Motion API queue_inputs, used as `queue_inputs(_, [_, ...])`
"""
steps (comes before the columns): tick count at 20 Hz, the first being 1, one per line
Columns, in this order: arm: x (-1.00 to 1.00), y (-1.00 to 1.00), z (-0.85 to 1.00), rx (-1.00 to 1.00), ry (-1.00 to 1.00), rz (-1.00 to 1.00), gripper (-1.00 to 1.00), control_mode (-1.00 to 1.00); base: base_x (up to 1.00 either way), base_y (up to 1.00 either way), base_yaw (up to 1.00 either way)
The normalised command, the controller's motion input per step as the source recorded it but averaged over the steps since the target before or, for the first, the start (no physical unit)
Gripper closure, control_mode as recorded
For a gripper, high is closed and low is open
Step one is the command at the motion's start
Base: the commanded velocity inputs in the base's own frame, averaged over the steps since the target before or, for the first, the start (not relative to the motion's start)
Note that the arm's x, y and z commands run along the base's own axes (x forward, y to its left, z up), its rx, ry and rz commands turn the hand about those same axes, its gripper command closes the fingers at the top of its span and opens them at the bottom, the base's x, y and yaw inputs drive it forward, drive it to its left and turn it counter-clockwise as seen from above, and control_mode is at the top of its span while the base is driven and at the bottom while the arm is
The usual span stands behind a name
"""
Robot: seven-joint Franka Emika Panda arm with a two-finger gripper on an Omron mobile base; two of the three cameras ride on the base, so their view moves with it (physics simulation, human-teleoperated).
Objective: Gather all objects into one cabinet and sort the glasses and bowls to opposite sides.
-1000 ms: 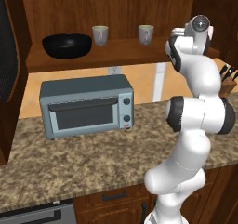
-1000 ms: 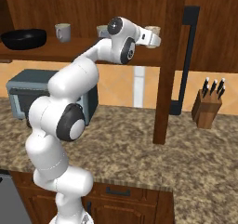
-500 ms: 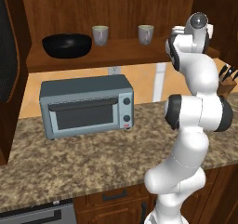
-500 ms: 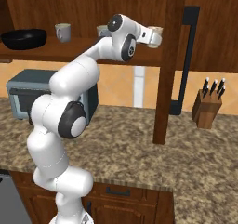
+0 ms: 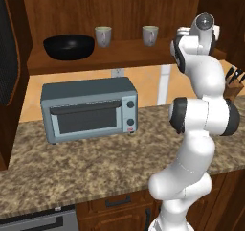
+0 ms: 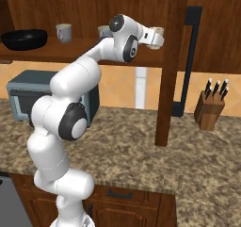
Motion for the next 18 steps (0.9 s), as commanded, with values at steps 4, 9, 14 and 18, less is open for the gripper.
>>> queue_inputs(4, [-0.35, 0.12, 0.0, 0.0, 0.0, 0.0, -1.0, -1.0, 0.0, 0.0, 0.0])
queue_inputs(9, [-0.47, 0.47, 0.0, 0.0, 0.0, 0.04, -1.0, -1.0, 0.0, 0.0, 0.0])
queue_inputs(14, [-0.44, 0.73, 0.03, 0.0, 0.0, 0.11, -1.0, -1.0, 0.0, 0.0, 0.0])
queue_inputs(18, [-0.21, 0.71, 0.15, 0.0, 0.02, 0.24, -1.0, -1.0, 0.0, 0.0, 0.0])
